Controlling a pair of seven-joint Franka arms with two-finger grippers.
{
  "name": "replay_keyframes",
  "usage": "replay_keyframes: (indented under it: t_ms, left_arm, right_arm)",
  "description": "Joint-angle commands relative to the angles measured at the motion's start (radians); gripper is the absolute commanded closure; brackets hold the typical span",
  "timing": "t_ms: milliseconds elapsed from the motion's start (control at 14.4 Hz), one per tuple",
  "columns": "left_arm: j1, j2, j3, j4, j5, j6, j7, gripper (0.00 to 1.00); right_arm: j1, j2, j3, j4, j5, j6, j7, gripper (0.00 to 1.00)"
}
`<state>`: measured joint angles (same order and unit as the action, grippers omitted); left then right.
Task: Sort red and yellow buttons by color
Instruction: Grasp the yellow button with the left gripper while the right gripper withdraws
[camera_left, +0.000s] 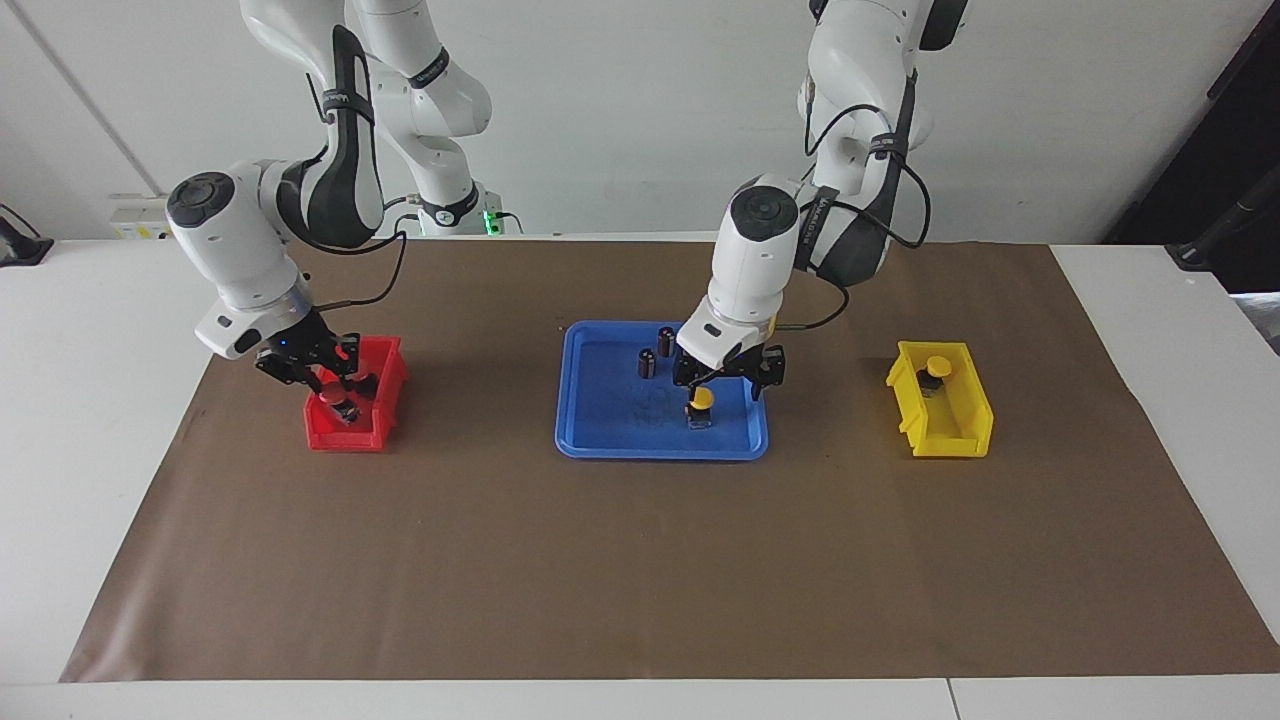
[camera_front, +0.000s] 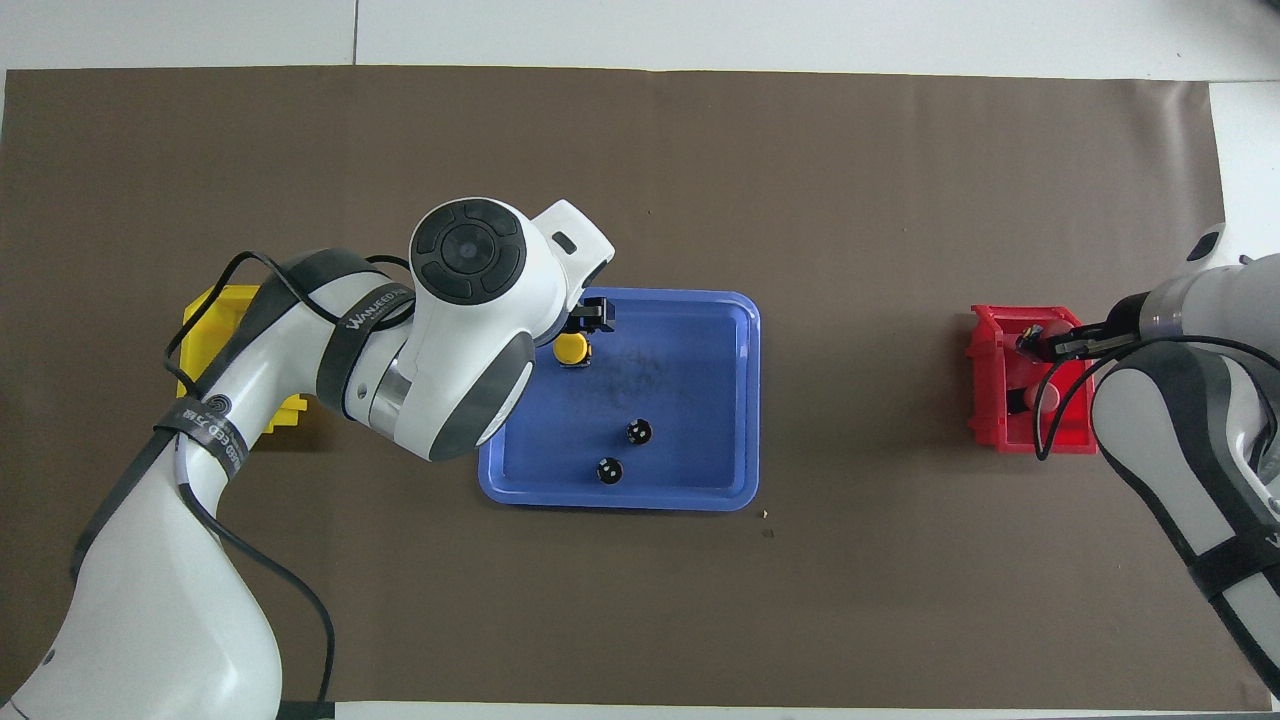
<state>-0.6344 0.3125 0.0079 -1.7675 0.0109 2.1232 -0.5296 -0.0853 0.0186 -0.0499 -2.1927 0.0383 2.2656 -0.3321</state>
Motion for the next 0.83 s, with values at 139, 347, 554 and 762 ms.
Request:
replay_keyframes:
  t_ms: [139,347,554,762]
  left_arm:
    - [-0.048,-0.013,0.018,-0.092,0.014,0.09,-0.066,0.01]
    - [-0.056,0.002,0.018,-0.084,0.015,0.118,-0.096,0.15]
    - [-0.053,0.01,0.018,-0.079,0.017,0.124,-0.096,0.45]
    - [-0.05,0.016,0.02,-0.079,0.017,0.124,-0.096,0.93]
  right_arm:
    - [-0.005,-0.022,0.012,-0.082,0.023,0.097,-0.013,0.84]
    - [-0.005,-0.019,0.012,-0.073,0.023,0.084,-0.018,0.53]
    - [-0.005,-0.008,0.012,0.031,0.022,-0.056,-0.021,0.15]
    - [-0.005,-0.015,0.01,0.224,0.014,-0.278,-0.015,0.0]
